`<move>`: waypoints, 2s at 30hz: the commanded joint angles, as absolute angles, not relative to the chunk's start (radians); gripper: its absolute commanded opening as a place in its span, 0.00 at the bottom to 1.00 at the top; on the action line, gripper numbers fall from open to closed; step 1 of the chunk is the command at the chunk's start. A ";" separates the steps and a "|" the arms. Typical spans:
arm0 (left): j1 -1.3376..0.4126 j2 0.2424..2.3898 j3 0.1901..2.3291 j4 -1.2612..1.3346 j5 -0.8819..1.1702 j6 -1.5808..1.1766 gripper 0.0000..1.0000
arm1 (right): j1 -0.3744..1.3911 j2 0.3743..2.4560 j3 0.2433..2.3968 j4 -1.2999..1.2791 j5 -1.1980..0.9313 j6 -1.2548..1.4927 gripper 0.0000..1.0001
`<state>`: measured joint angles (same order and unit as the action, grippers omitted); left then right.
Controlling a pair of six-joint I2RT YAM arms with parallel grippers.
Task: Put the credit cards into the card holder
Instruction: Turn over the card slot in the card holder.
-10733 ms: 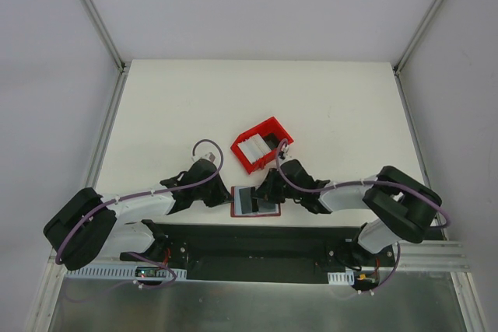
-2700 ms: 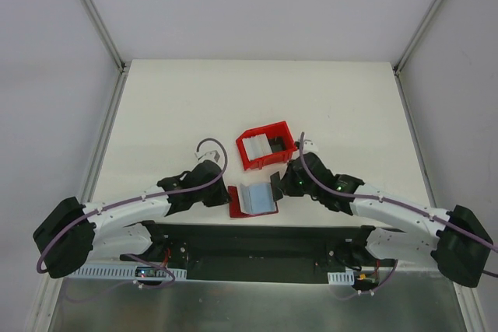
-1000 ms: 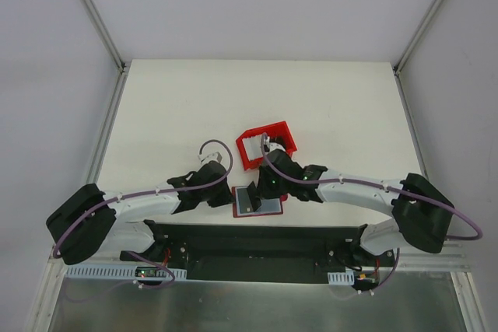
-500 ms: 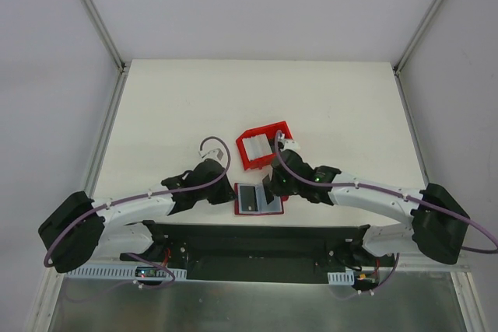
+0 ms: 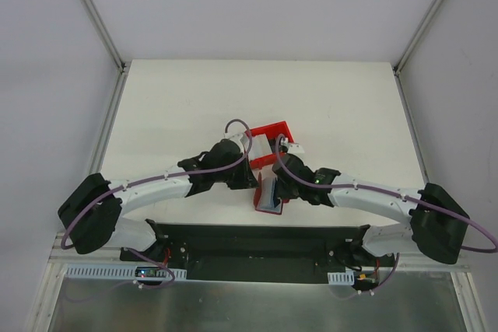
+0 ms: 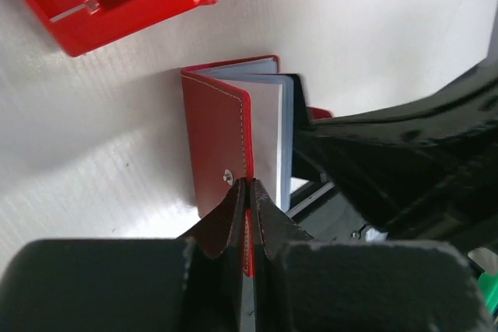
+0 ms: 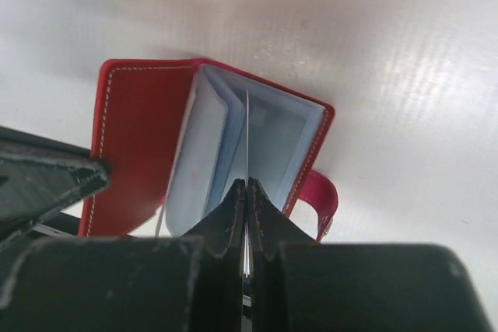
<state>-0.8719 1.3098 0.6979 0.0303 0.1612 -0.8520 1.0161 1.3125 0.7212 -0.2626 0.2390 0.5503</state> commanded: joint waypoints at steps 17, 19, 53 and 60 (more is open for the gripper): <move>-0.868 1.153 0.437 0.003 0.006 -0.980 0.00 | 0.989 1.118 0.635 -0.258 0.247 0.630 0.01; -0.868 1.161 0.434 0.003 0.006 -0.980 0.00 | 0.991 1.140 0.635 -0.253 0.238 0.640 0.00; -0.868 1.298 0.383 0.060 -0.008 -1.009 0.00 | 0.976 1.419 0.669 -0.065 0.038 0.646 0.00; -0.847 1.351 0.368 0.106 -0.002 -1.046 0.00 | 0.974 1.385 0.719 0.074 -0.058 0.582 0.01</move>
<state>-0.8623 1.2881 0.4034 0.1471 0.0216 -1.0328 0.9703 1.4002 0.6899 -0.0181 0.0311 0.6281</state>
